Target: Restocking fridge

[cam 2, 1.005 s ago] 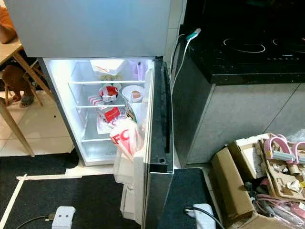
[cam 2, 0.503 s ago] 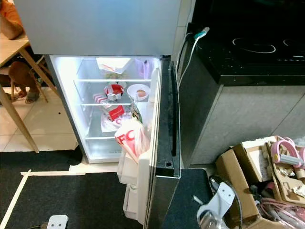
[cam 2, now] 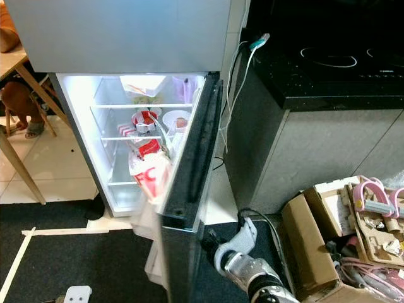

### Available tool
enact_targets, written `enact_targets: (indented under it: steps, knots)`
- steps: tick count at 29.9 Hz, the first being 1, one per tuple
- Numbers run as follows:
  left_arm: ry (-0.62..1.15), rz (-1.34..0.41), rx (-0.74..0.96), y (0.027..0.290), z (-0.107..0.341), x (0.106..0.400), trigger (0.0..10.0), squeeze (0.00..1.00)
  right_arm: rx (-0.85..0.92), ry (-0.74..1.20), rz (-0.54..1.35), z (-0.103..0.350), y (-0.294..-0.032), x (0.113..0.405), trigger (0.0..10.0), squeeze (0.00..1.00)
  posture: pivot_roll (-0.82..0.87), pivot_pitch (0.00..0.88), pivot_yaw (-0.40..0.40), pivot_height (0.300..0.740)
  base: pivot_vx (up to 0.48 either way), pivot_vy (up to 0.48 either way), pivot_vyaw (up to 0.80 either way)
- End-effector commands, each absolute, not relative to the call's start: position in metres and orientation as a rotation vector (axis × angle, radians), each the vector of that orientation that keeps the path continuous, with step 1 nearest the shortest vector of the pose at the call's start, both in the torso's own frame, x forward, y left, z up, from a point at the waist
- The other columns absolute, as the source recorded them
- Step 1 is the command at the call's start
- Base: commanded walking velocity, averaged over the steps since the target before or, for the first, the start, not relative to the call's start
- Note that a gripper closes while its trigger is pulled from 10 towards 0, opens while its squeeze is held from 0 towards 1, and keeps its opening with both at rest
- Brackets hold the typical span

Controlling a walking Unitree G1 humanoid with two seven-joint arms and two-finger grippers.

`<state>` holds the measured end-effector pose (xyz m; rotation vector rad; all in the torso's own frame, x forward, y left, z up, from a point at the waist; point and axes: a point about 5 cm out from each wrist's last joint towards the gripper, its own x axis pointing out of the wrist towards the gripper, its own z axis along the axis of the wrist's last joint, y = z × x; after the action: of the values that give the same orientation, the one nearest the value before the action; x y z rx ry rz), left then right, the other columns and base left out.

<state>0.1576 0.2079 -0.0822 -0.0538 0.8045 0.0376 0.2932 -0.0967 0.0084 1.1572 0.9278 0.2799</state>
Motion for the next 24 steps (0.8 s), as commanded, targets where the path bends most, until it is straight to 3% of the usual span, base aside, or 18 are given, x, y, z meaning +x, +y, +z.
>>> enact_targets:
  steps: [1, 2, 3, 5, 6, 8, 14, 15, 16, 17, 19, 20, 21, 22, 24]
  knots:
    - [0.844, 0.059, -0.064, 0.215, -0.086, 0.148, 10.0, 0.0, 1.2, 0.924, 0.428, 0.02, -0.078, 0.295, 10.0, 0.0, 0.0, 0.096, -0.031, 0.74, 0.0, 0.0, 0.0]
    - [0.85, 0.061, -0.065, 0.216, -0.087, 0.146, 10.0, 0.0, 1.219, 0.929, 0.549, 0.029, -0.064, 0.295, 10.0, 0.0, 0.0, 0.096, -0.031, 0.74, 0.0, 0.0, 0.0]
    - [0.85, 0.061, -0.065, 0.216, -0.087, 0.146, 10.0, 0.0, 1.219, 0.929, 0.549, 0.029, -0.064, 0.295, 10.0, 0.0, 0.0, 0.096, -0.031, 0.74, 0.0, 0.0, 0.0]
    - [0.86, 0.063, -0.068, 0.218, -0.088, 0.144, 10.0, 0.0, 1.302, 0.93, 0.854, 0.054, -0.028, 0.288, 10.0, 0.0, 0.0, 0.096, -0.031, 0.74, 0.0, 0.0, 0.0]
    - [0.86, 0.063, -0.068, 0.218, -0.088, 0.144, 10.0, 0.0, 1.302, 0.93, 0.854, 0.054, -0.028, 0.288, 10.0, 0.0, 0.0, 0.096, -0.031, 0.74, 0.0, 0.0, 0.0]
    - [0.864, 0.057, -0.065, 0.219, -0.088, 0.143, 10.0, 0.0, 1.429, 0.889, 1.072, 0.084, -0.005, 0.281, 10.0, 0.0, 0.01, 0.098, -0.033, 0.74, 0.0, 0.0, 0.0]
    - [0.861, 0.047, -0.055, 0.22, -0.088, 0.142, 10.0, 0.0, 1.4, 0.753, 1.04, 0.092, -0.01, 0.291, 10.0, 0.0, 0.01, 0.098, -0.031, 0.74, 0.0, 0.0, 0.0]
    - [0.86, 0.044, -0.05, 0.221, -0.088, 0.142, 10.0, 0.0, 1.271, 0.721, 0.864, 0.072, -0.026, 0.3, 10.0, 0.0, 0.0, 0.095, -0.026, 0.74, 0.0, 0.0, 0.0]
    - [0.86, 0.044, -0.05, 0.221, -0.088, 0.142, 10.0, 0.0, 1.271, 0.721, 0.864, 0.072, -0.026, 0.3, 10.0, 0.0, 0.0, 0.095, -0.026, 0.74, 0.0, 0.0, 0.0]
    - [0.86, 0.041, -0.046, 0.22, -0.088, 0.142, 10.0, 0.0, 1.004, 0.712, 0.66, 0.044, -0.051, 0.304, 10.0, 0.0, 0.0, 0.094, -0.024, 0.74, 0.0, 0.0, 0.0]
    - [0.858, 0.025, -0.035, 0.219, -0.088, 0.143, 10.0, 0.0, 0.427, 0.796, 0.367, -0.011, -0.115, 0.285, 10.0, 0.0, -0.01, 0.087, -0.02, 0.74, 0.0, 0.0, 0.0]
    - [0.858, 0.025, -0.035, 0.219, -0.088, 0.143, 10.0, 0.0, 0.427, 0.796, 0.367, -0.011, -0.115, 0.285, 10.0, 0.0, -0.01, 0.087, -0.02, 0.74, 0.0, 0.0, 0.0]
    - [0.858, 0.014, -0.028, 0.217, -0.088, 0.144, 10.0, 0.0, 0.3, 0.845, 0.293, -0.025, -0.138, 0.272, 10.0, 0.0, -0.01, 0.077, -0.016, 0.74, 0.0, 0.0, 0.0]
    - [0.863, -0.008, -0.011, 0.213, -0.088, 0.147, 10.0, 0.0, 0.176, 0.938, 0.119, -0.046, -0.178, 0.244, 10.0, 0.0, -0.01, 0.073, -0.015, 0.74, 0.0, 0.0, 0.0]
    - [0.865, -0.02, -0.003, 0.212, -0.088, 0.148, 10.0, 0.0, 0.145, 0.973, 0.07, -0.053, -0.19, 0.233, 10.0, 0.0, -0.01, 0.069, -0.014, 0.74, 0.0, 0.0, 0.0]
